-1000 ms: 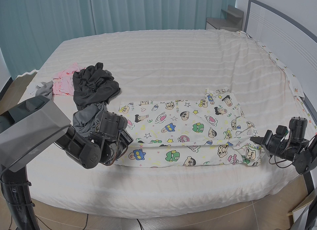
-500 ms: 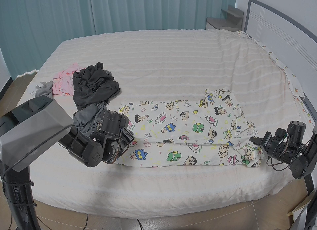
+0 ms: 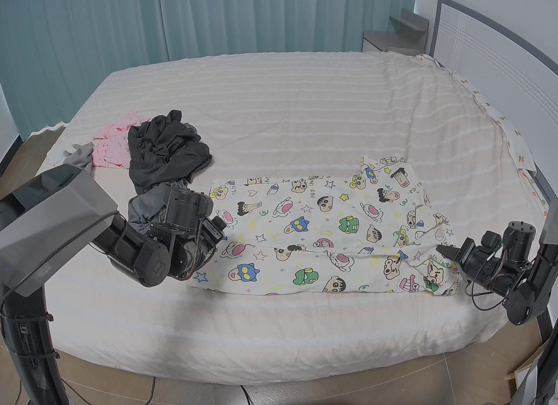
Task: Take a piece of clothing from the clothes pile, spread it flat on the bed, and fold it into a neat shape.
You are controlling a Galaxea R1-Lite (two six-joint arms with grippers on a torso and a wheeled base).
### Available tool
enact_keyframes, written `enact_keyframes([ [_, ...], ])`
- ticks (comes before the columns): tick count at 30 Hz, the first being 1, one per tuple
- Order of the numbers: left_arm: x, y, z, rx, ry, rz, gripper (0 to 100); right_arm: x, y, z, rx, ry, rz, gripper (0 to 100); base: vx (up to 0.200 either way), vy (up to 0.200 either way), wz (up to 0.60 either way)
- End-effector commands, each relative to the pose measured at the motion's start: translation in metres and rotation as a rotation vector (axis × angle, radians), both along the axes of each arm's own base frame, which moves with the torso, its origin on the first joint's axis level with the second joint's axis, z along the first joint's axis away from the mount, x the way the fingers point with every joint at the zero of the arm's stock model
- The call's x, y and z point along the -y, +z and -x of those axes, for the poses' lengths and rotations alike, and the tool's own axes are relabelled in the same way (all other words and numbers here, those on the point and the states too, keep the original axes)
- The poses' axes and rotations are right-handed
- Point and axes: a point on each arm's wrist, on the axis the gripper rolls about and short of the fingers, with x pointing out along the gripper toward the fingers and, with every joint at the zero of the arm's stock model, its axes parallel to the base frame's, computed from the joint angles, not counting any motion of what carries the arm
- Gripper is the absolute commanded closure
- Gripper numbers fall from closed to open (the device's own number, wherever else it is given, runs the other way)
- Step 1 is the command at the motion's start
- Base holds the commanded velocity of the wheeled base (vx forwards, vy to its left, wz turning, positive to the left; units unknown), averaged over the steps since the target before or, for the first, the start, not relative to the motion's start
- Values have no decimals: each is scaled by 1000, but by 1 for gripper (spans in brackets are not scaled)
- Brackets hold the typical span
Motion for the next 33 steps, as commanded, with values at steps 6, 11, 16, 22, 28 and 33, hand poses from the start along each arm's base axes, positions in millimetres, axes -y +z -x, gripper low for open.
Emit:
enact_keyframes([
  [6,-29,28,2,55,66,27,0,2,-11,-3,-35,-12,-10,0,0,0,0],
  [11,-44,35,13,48,69,46,0,8,-7,-6,-18,-37,-16,0,0,0,0],
  [16,-54,41,33,25,62,106,0,22,-6,-10,-3,-84,-13,0,0,0,0],
  [22,-64,47,55,1,32,179,0,48,0,-6,18,-183,-5,0,0,0,0],
  [28,-70,66,77,35,-5,335,0,61,16,28,15,-261,-9,0,0,0,0],
  [33,-72,91,106,27,-143,547,0,29,28,64,-8,-194,-36,0,0,0,0],
])
